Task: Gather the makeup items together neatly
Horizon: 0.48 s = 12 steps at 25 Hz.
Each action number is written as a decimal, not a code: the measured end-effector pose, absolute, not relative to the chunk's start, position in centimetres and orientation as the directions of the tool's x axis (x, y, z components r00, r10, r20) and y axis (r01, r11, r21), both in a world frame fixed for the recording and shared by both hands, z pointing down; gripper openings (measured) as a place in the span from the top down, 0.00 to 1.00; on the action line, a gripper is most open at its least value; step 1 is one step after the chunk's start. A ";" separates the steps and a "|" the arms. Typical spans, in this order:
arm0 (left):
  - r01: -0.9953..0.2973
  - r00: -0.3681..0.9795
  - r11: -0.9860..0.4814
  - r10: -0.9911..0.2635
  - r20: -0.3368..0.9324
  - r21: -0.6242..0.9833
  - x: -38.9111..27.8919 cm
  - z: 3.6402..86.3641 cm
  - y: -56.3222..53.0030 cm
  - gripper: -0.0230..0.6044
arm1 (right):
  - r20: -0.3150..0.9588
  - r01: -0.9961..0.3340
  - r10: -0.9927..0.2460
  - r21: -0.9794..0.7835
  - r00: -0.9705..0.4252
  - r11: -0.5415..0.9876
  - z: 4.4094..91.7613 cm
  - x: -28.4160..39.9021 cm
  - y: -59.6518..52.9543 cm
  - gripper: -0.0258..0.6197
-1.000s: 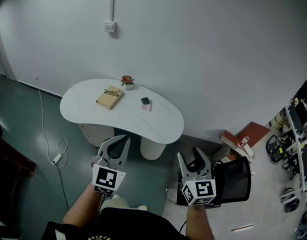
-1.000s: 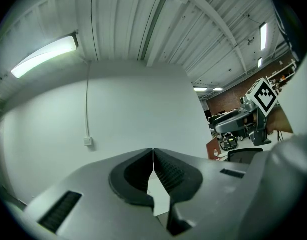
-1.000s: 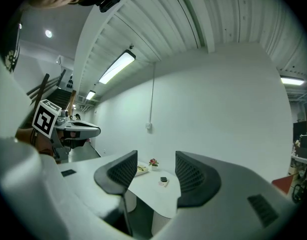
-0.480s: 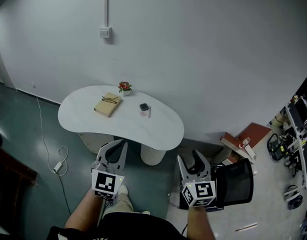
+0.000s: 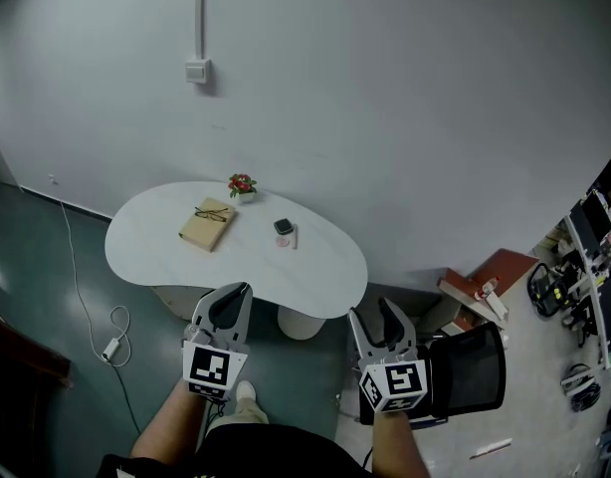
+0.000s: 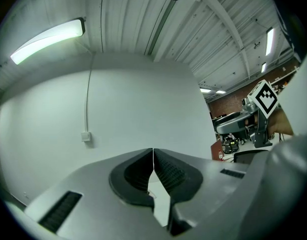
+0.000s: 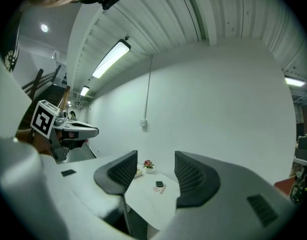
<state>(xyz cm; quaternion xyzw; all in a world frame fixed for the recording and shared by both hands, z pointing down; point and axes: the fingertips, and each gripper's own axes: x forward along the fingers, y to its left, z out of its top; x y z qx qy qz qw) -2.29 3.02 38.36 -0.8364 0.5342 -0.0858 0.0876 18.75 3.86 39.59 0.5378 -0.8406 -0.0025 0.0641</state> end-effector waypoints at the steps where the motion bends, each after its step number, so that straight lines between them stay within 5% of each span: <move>1: -0.878 0.418 -0.417 -0.907 0.049 -0.235 -2.6 38.4 2.1 0.92 | 0.103 -0.904 -0.905 0.076 -0.412 0.420 39.5 18.3 3.0 0.59; 12: -0.874 0.437 -0.442 -0.897 0.072 -0.204 -7.6 40.0 -7.4 0.92 | 0.097 -0.917 -0.919 0.085 -0.382 0.390 39.5 13.3 -5.6 0.59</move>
